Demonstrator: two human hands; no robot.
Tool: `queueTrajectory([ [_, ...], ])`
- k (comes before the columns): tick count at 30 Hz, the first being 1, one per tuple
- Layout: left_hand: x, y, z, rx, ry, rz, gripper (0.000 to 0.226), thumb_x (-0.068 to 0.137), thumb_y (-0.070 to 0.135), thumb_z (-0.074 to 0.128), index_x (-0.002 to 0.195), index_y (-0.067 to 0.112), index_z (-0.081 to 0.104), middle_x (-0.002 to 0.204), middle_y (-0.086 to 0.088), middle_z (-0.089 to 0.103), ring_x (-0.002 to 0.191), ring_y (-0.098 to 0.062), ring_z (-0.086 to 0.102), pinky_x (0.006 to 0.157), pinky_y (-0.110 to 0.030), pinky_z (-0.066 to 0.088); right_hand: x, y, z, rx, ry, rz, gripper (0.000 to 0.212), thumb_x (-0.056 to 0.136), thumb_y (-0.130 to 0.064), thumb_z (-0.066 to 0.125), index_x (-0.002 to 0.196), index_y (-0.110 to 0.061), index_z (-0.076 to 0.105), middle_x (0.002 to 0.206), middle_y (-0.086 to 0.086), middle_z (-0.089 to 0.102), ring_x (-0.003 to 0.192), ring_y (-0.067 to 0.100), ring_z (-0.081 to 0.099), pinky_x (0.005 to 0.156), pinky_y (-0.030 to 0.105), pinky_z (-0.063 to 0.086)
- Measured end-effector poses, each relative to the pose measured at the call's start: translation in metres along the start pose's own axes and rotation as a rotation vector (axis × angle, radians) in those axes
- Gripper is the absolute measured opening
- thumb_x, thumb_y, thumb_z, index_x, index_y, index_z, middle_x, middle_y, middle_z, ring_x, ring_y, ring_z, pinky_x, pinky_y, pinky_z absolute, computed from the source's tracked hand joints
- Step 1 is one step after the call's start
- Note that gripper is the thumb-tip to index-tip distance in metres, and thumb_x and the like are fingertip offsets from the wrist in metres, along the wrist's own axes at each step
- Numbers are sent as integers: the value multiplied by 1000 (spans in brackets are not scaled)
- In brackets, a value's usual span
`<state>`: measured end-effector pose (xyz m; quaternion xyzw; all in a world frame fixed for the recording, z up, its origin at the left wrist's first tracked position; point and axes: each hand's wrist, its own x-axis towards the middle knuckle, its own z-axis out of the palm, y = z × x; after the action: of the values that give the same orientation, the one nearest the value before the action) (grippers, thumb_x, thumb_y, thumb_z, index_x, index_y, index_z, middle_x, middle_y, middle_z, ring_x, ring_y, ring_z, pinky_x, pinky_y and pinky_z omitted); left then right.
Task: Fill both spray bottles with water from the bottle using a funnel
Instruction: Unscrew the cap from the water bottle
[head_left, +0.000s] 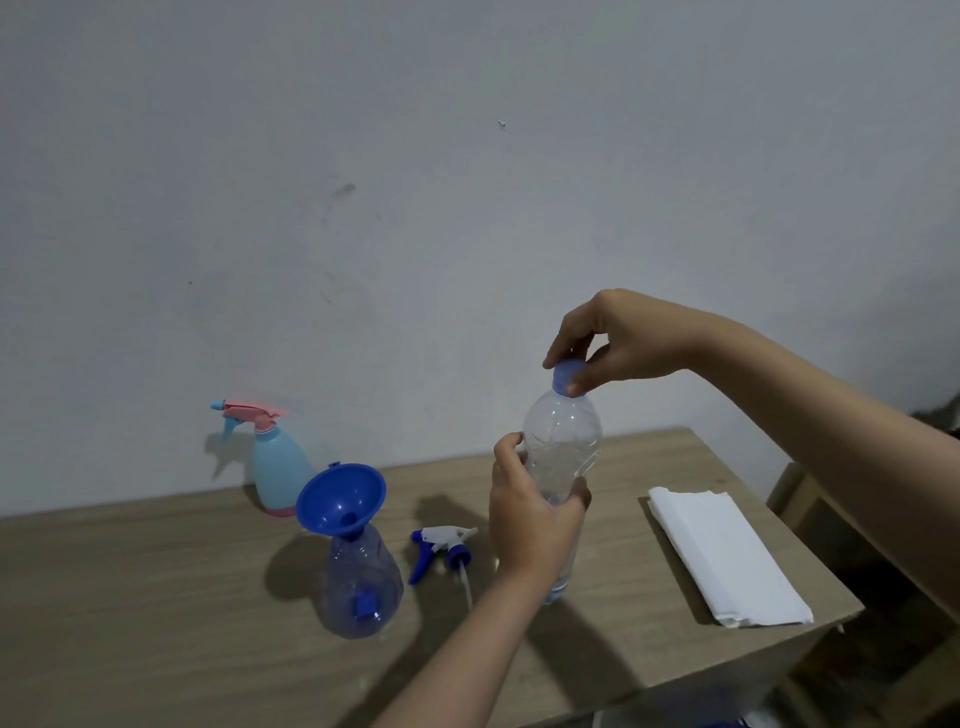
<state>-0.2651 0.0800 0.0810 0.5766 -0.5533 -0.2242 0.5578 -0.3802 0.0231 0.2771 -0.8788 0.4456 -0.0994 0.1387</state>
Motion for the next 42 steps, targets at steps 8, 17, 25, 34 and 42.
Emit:
queueTrajectory([
  [8,-1,-2,1,-3,3,2,69,67,34,79,117,32,33,108,11,51,94,-8,54,73,-32,57,3,0,-6,150,-102,-11,56,69,5,79,113,-27,68,113,-12,69,105,1,64,98,26,50],
  [17,-1,-1,0,-15,-8,19,71,68,35,80,120,33,32,113,14,48,99,-6,52,67,-14,52,-3,0,2,-23,-9,22,27,78,-27,76,103,-35,70,105,-10,69,92,10,64,83,31,54],
  [25,1,-2,2,-28,39,3,67,66,30,79,116,34,35,109,9,55,93,-7,56,65,-13,46,-41,35,49,770,556,7,23,73,-1,79,91,-1,65,95,10,74,88,23,70,83,32,57],
  [34,0,-4,5,-10,39,16,68,68,29,79,119,30,34,109,4,58,91,-10,59,67,-12,43,-92,120,293,748,688,738,15,76,-26,79,87,-24,69,86,-8,71,87,7,66,83,34,55],
  [42,-3,-6,5,-6,45,30,71,68,29,80,121,31,33,109,3,57,95,-12,61,70,-14,47,-92,125,346,504,601,687,46,80,-33,73,123,-24,58,110,-4,67,107,19,56,90,37,49],
])
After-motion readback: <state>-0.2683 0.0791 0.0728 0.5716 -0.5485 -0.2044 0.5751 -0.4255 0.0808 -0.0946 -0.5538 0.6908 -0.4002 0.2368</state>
